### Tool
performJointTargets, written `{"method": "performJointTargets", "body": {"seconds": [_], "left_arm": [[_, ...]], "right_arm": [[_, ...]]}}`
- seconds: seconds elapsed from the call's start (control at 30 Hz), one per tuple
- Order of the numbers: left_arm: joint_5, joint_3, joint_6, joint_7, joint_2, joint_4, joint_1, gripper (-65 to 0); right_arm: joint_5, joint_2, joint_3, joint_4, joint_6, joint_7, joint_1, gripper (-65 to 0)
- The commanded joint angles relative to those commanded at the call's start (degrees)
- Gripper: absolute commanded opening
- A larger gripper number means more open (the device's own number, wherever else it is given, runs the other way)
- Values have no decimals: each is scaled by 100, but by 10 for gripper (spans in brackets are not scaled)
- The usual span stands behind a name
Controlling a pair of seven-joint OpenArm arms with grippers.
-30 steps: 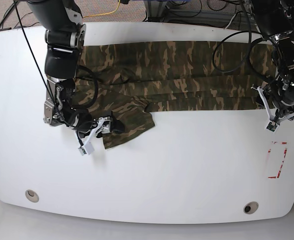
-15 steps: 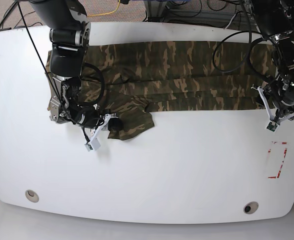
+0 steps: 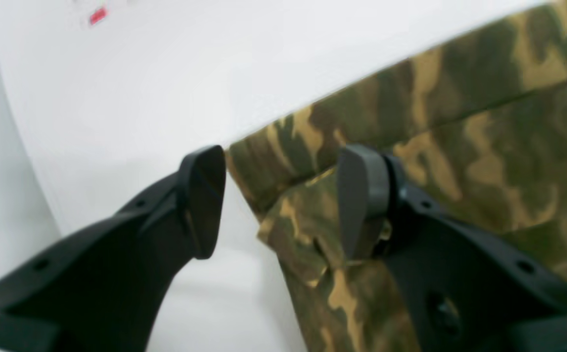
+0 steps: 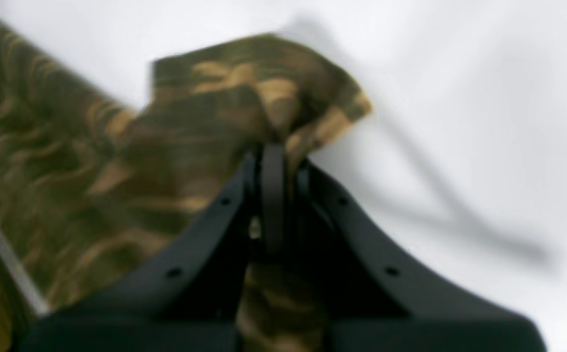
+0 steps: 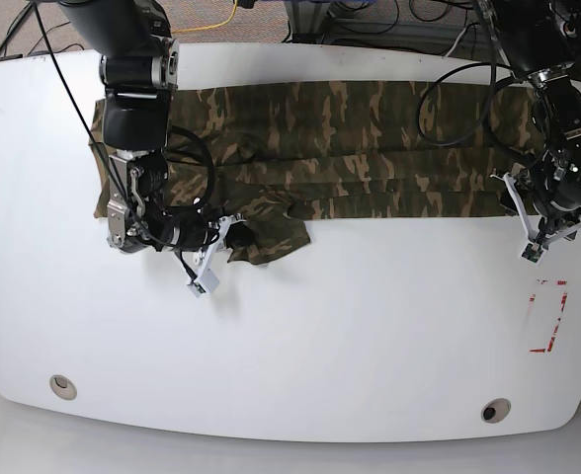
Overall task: Layout the t-shirt on the table in an organized manner, then fold the t-shirt properly
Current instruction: 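Grasp the hanging sleeve with the right gripper and tuck it onto the shirt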
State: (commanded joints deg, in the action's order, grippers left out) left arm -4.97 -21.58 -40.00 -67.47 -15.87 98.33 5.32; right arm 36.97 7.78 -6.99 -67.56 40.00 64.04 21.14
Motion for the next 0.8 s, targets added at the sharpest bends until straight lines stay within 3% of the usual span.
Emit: {"method": "performJointTargets", "body": {"seconds": [0.13, 0.33, 0.67, 0.8], "left_arm": [[0, 0, 0, 0, 0, -185, 70, -304], [0, 0, 0, 0, 62, -360, 141, -304], [9, 9, 0, 0, 70, -396, 114, -304], [9, 9, 0, 0, 70, -396, 105, -304]], "right_arm": [[642, 123, 0, -782, 0, 651, -290, -650], [1556, 281, 0, -1626, 0, 1187, -712, -648], [2910, 695, 334, -2233, 0, 1451, -1301, -648], [3174, 800, 484, -2523, 0, 1451, -1468, -647]]}}
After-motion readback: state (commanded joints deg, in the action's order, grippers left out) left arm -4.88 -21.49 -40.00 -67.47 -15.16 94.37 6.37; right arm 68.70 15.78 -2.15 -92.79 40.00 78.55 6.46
